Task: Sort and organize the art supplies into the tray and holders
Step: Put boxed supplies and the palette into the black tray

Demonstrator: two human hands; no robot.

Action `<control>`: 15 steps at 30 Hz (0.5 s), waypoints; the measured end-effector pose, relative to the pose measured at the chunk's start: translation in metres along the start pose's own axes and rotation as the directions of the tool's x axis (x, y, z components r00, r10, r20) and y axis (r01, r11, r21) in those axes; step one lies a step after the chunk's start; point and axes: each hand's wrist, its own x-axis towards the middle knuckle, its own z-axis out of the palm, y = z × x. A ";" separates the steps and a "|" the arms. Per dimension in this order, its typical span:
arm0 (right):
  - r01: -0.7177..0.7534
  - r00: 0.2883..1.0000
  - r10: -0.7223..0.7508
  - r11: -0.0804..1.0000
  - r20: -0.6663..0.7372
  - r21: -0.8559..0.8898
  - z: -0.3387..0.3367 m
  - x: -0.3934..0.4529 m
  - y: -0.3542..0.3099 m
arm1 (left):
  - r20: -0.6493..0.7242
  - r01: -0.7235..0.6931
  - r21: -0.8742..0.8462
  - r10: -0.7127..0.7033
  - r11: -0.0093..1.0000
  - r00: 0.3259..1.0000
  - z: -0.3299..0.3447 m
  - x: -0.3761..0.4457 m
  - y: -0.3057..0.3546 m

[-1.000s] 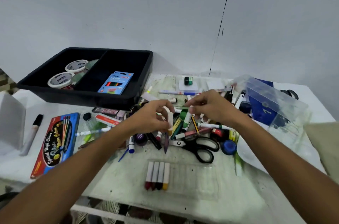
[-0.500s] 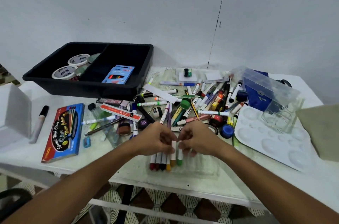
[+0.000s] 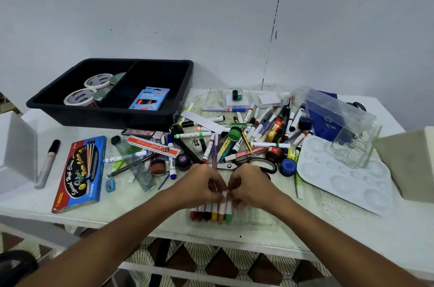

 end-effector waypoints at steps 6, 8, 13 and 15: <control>0.031 0.999 -0.034 0.988 -0.017 -0.154 0.002 0.002 -0.003 | 0.054 -0.096 0.156 0.089 0.983 0.995 0.000 -0.001 0.005; 0.049 0.998 -0.055 0.968 -0.020 -0.245 0.002 0.004 -0.004 | 0.080 -0.126 0.197 0.112 0.972 0.991 0.000 -0.001 0.005; 0.084 0.994 -0.061 0.952 0.089 -0.296 -0.013 0.008 -0.013 | 0.123 -0.165 0.226 0.140 0.960 0.983 -0.015 0.008 0.009; 0.114 0.990 -0.092 0.970 0.109 -0.217 -0.030 0.010 -0.018 | 0.070 -0.160 0.206 0.148 0.965 0.986 -0.030 0.017 0.013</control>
